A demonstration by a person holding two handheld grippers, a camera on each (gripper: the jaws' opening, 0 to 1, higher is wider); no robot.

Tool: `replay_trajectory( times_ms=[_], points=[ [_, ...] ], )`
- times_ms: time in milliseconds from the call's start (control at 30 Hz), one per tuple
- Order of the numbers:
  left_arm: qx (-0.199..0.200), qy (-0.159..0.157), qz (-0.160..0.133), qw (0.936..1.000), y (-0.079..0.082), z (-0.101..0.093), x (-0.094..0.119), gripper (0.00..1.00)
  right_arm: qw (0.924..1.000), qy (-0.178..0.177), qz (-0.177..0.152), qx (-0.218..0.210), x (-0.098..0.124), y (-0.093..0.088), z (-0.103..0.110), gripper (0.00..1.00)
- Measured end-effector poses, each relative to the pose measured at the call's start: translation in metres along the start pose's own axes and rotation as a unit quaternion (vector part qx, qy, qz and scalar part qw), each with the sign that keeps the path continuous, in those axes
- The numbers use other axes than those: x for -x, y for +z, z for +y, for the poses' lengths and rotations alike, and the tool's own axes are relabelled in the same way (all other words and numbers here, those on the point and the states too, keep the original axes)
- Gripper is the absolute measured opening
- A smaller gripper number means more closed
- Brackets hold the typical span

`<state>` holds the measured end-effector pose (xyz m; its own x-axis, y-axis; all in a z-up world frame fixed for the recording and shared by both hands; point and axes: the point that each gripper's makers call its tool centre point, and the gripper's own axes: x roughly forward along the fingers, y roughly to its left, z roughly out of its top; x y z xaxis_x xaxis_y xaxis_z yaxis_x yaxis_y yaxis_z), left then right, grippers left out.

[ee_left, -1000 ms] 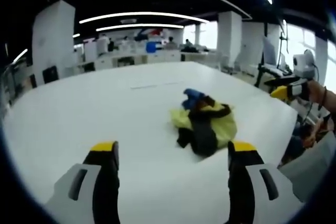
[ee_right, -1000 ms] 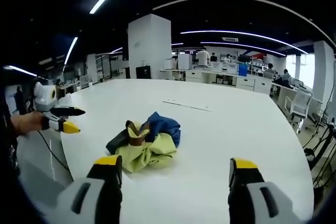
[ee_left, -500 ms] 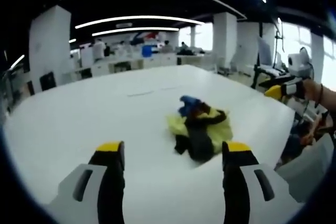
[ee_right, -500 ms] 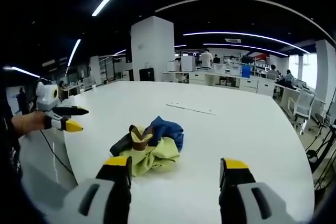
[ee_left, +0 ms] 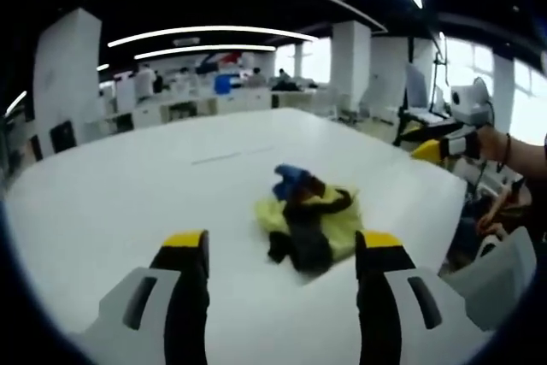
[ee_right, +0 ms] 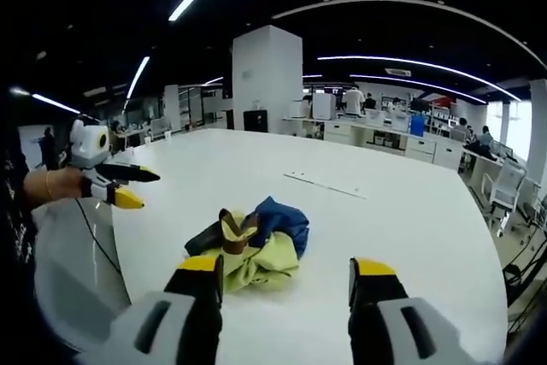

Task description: Fold the garment on the visible template until the final outline fits inside the template.

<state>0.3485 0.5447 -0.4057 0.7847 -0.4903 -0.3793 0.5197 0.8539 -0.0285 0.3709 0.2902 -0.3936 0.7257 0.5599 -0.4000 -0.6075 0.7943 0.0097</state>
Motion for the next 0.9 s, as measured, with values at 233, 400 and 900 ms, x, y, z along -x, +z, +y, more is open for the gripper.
replay_trajectory(
  times_ms=[233, 400, 900],
  points=[
    [0.006, -0.012, 0.010, 0.9999, -0.004, 0.001, -0.008, 0.62, 0.9990, 0.009, 0.026, 0.035, -0.016, -0.005, 0.003, 0.54],
    [0.003, -0.026, 0.016, 0.9995, -0.008, 0.001, -0.015, 0.60, 0.9976, 0.019, 0.039, 0.054, -0.028, -0.008, 0.006, 0.51],
    [0.004, -0.050, 0.011, 0.9987, -0.013, 0.000, -0.040, 0.53, 0.9978, 0.041, 0.037, 0.036, -0.068, -0.003, -0.002, 0.41]
  ],
)
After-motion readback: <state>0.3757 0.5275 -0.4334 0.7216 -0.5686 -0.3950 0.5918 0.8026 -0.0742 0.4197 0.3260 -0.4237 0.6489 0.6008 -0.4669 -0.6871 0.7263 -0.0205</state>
